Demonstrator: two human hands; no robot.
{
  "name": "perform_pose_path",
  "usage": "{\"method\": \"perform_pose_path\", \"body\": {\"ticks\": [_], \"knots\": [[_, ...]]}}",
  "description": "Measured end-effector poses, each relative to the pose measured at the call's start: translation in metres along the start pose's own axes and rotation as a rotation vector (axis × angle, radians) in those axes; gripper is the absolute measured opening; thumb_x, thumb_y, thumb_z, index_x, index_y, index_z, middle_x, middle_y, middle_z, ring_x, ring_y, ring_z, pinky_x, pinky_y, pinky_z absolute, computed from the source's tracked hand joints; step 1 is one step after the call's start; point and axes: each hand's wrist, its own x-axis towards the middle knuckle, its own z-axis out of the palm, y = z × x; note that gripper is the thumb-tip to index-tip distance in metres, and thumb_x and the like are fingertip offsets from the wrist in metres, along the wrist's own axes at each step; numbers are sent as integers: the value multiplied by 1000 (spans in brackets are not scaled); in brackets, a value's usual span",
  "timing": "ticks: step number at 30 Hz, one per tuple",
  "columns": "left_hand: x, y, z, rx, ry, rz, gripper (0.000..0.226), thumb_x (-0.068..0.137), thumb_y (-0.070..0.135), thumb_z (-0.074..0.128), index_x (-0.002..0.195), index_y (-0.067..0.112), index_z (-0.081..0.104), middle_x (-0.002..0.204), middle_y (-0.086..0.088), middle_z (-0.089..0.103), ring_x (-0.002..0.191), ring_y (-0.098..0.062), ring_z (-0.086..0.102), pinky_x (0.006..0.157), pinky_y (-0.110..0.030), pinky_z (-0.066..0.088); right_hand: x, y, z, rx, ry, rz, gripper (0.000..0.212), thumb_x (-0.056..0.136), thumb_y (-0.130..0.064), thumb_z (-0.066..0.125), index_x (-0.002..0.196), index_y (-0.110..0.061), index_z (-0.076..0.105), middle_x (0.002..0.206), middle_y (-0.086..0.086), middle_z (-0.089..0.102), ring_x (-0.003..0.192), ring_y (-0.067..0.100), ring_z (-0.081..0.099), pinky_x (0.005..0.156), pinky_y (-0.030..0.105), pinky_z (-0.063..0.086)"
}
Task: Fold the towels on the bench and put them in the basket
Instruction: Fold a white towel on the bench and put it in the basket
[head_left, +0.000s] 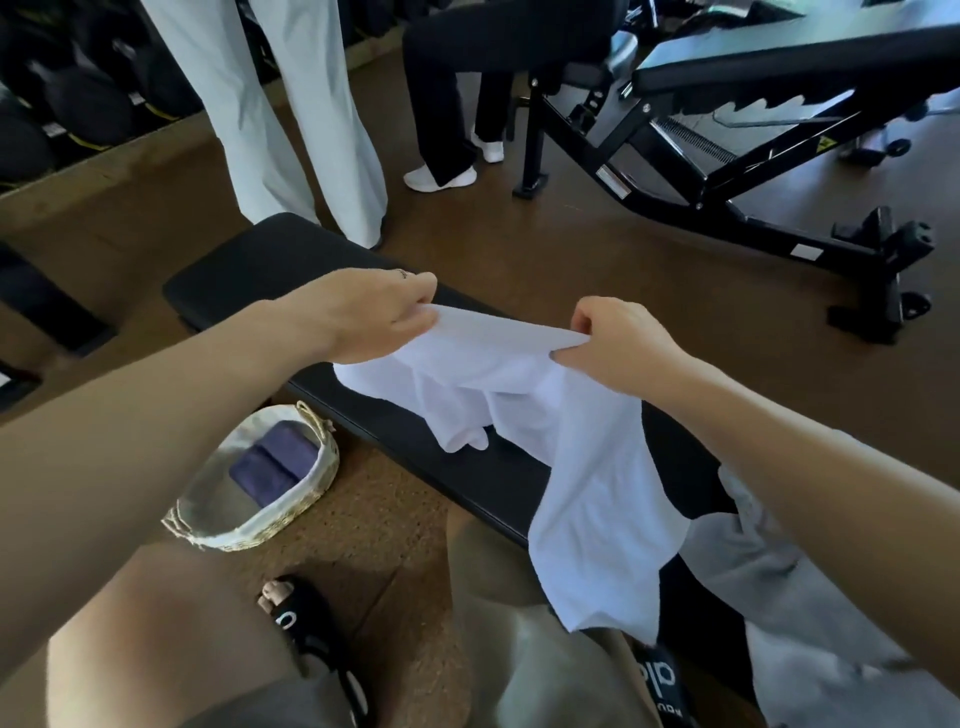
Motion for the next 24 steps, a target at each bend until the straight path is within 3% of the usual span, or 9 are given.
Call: {"method": "perform_pose_path", "body": {"ticks": [4, 7, 9, 11, 16, 18, 20, 22, 24], "knots": [[16, -4, 0, 151, -31, -23, 26, 107, 27, 34, 108, 7, 51, 73, 5, 33, 64, -18, 42, 58, -27, 32, 12, 2, -16, -89, -63, 46, 26, 81, -38, 76, 81, -19, 57, 84, 2, 63, 70, 19, 57, 56, 29, 39], [29, -7, -16, 1, -14, -129, 29, 107, 25, 36, 124, 6, 49, 76, 1, 28, 78, -21, 44, 71, -36, 43, 20, 5, -41, -142, 36, 86, 21, 83, -34, 76, 82, -22, 58, 81, -1, 62, 71, 18, 56, 57, 28, 36], [34, -17, -30, -4, 111, -192, 27, 106, 15, 40, 129, 3, 46, 88, -14, 37, 80, -26, 52, 71, -37, 52, 22, 6, -65, -146, 197, 90, 21, 85, -36, 74, 86, -22, 59, 82, -3, 60, 75, 21, 57, 63, 30, 38], [43, -30, -54, -9, 359, -247, 24, 108, 11, 39, 128, -2, 45, 100, -28, 51, 83, -42, 60, 65, -43, 45, 23, 4, -90, -147, 379, 65, 19, 88, -35, 71, 92, -20, 60, 86, 0, 62, 81, 24, 56, 70, 32, 38], [56, -47, -93, 220, 664, -255, 20, 100, 6, 32, 113, 0, 46, 109, -27, 49, 87, -43, 46, 73, -49, 33, 3, -10, -124, -327, 622, -75, 11, 92, -27, 65, 98, -18, 61, 83, 6, 60, 75, 28, 49, 71, 36, 33], [52, -55, -88, 263, 677, -249, 16, 97, 6, 37, 111, 1, 43, 110, -26, 48, 87, -42, 44, 74, -47, 31, -11, -14, -114, -380, 539, -93, 15, 90, -27, 67, 101, -18, 62, 78, 4, 56, 67, 25, 49, 63, 30, 31], [43, -60, -66, 327, 589, -177, 17, 90, -1, 48, 107, 0, 45, 106, -28, 49, 84, -44, 47, 73, -51, 36, -23, -14, -86, -433, 339, -60, 16, 89, -29, 65, 102, -21, 63, 81, 1, 56, 72, 24, 51, 56, 28, 32], [30, -57, -32, 347, 455, -60, 20, 80, -10, 56, 97, 0, 50, 94, -28, 51, 76, -45, 52, 66, -52, 41, -33, -12, -45, -422, 73, -31, 18, 89, -31, 59, 105, -24, 63, 98, 0, 59, 93, 27, 56, 72, 33, 48], [13, -51, 8, 353, 298, 2, 20, 78, -10, 59, 92, 3, 55, 90, -21, 54, 73, -41, 56, 64, -50, 45, -44, -9, -1, -348, -205, -14, 23, 92, -33, 56, 113, -25, 60, 110, 0, 59, 105, 27, 57, 91, 39, 50]]}}
